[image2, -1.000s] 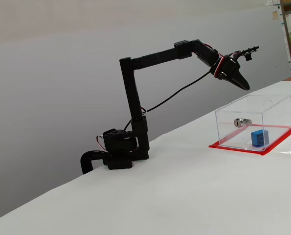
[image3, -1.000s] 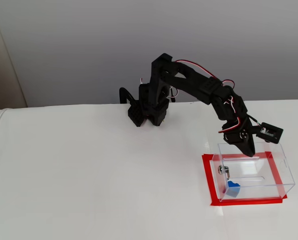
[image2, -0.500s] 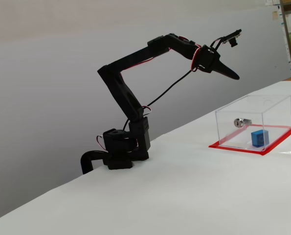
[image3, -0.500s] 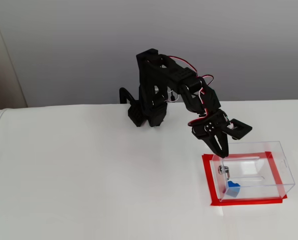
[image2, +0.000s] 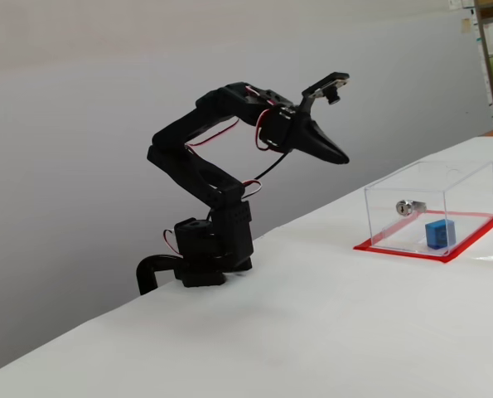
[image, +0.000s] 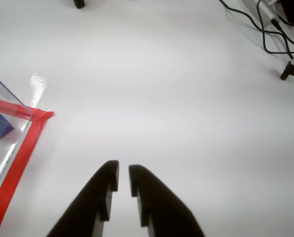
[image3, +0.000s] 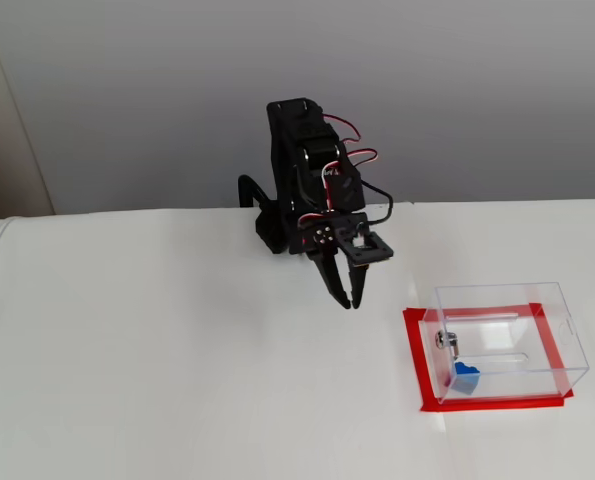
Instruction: Pick the blue lego brick and place it into the transparent box
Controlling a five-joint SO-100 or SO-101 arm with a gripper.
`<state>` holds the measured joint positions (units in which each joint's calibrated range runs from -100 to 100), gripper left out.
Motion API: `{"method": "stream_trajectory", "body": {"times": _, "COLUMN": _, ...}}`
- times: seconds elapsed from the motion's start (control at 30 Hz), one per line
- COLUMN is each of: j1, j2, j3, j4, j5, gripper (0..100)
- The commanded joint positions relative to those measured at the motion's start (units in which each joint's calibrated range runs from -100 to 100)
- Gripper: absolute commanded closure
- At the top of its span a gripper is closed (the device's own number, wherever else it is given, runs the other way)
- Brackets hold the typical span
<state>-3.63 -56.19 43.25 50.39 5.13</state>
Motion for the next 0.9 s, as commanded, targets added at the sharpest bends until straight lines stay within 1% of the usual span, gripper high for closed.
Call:
{"method": "stream_trajectory", "body": {"times": 0.0, "j1": 4.0, "j2": -9.0, "j3": 6.0, "j4": -0.8, "j5": 0.1, "gripper": 97}}
{"method": "stream_trajectory", "body": {"times": 0.1, "j1": 7.4, "j2": -14.8, "j3": 10.8, "j4": -0.7, "j5": -0.2, "gripper": 97}}
{"method": "stream_trajectory", "body": {"times": 0.2, "j1": 10.3, "j2": -20.0, "j3": 15.6, "j4": -0.7, "j5": -2.9, "gripper": 98}}
{"method": "stream_trajectory", "body": {"times": 0.3, "j1": 11.8, "j2": -24.6, "j3": 20.5, "j4": -0.7, "j5": -3.7, "gripper": 97}}
{"method": "stream_trajectory", "body": {"times": 0.7, "j1": 12.2, "j2": -40.4, "j3": 46.3, "j4": -0.6, "j5": -3.8, "gripper": 97}}
{"method": "stream_trajectory", "body": {"times": 0.77, "j1": 12.5, "j2": -43.6, "j3": 49.2, "j4": -0.7, "j5": -3.8, "gripper": 97}}
{"method": "stream_trajectory", "body": {"times": 0.87, "j1": 12.9, "j2": -43.7, "j3": 51.2, "j4": -0.8, "j5": -3.8, "gripper": 97}}
